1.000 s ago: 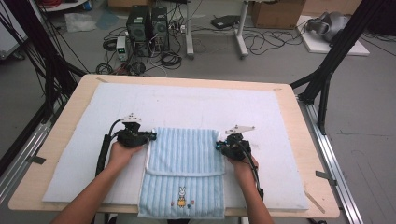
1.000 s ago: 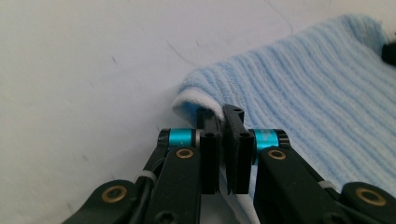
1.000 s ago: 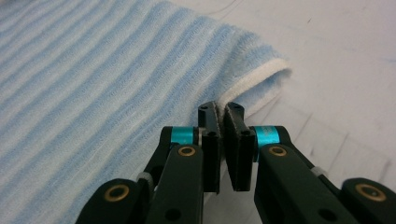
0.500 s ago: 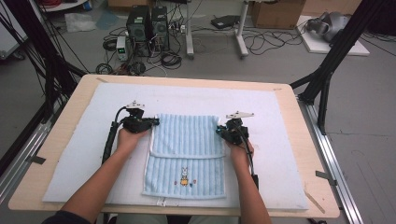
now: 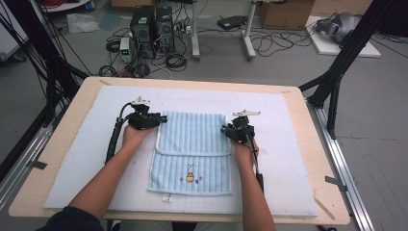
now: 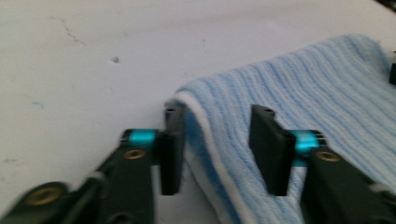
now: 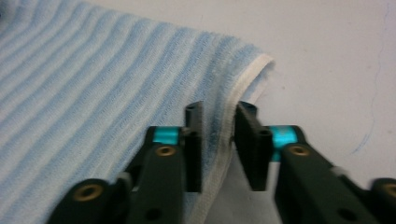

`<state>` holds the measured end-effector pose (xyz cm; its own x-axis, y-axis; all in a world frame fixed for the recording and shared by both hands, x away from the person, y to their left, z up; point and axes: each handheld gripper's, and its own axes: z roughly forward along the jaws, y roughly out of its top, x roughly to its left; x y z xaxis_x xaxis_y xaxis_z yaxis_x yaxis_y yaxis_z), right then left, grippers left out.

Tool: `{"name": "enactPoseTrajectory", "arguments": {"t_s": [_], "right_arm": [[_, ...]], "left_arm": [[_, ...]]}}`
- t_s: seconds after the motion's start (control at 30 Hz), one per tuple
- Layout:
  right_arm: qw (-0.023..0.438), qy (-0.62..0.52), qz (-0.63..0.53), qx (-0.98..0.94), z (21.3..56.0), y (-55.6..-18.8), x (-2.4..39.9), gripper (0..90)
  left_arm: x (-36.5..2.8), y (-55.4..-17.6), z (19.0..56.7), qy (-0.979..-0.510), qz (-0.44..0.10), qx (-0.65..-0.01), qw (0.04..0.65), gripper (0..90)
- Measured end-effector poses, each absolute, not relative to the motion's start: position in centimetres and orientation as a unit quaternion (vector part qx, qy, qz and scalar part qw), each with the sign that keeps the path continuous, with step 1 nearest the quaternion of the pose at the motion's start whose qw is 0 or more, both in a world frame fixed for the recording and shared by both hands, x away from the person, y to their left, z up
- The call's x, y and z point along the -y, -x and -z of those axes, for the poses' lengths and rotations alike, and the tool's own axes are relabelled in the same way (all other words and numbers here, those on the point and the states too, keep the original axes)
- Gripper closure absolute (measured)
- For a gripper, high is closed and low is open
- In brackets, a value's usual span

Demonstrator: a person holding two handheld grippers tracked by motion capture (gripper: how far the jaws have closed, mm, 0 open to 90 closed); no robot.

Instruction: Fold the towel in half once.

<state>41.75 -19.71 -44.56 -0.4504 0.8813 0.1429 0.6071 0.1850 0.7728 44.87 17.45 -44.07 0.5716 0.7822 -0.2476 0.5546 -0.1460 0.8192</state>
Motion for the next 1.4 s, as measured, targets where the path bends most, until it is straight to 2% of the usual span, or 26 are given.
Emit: {"name": "enactPoseTrajectory", "arguments": {"t_s": [0.13, 0.27, 0.57, 0.87, 1.13, 1.4], "right_arm": [[0.174, -0.498, -0.414, -0.742, 43.9, -41.2, 19.9, 40.0], [0.174, -0.486, -0.411, -0.752, 43.4, -40.3, 20.0, 28.6], [0.171, -0.453, -0.419, -0.768, 42.2, -36.9, 20.7, 29.1], [0.171, -0.443, -0.427, -0.769, 42.4, -33.8, 22.6, 26.4], [0.172, -0.448, -0.419, -0.771, 43.2, -32.1, 23.7, 26.1], [0.173, -0.447, -0.421, -0.77, 43.3, -32.0, 23.7, 26.3]], "left_arm": [[-17.6, -43.5, 43.8, -0.746, -0.126, -0.428, 0.494, 37.5], [-18.2, -42.1, 43.6, -0.747, -0.124, -0.421, 0.499, 31.0], [-19.8, -38.5, 43.6, -0.75, -0.108, -0.402, 0.514, 34.4], [-19.6, -36.3, 44.1, -0.76, -0.103, -0.385, 0.513, 30.9], [-19.2, -34.9, 44.6, -0.778, -0.102, -0.384, 0.488, 43.4], [-18.0, -34.3, 45.0, -0.802, -0.114, -0.372, 0.453, 56.6]]}}
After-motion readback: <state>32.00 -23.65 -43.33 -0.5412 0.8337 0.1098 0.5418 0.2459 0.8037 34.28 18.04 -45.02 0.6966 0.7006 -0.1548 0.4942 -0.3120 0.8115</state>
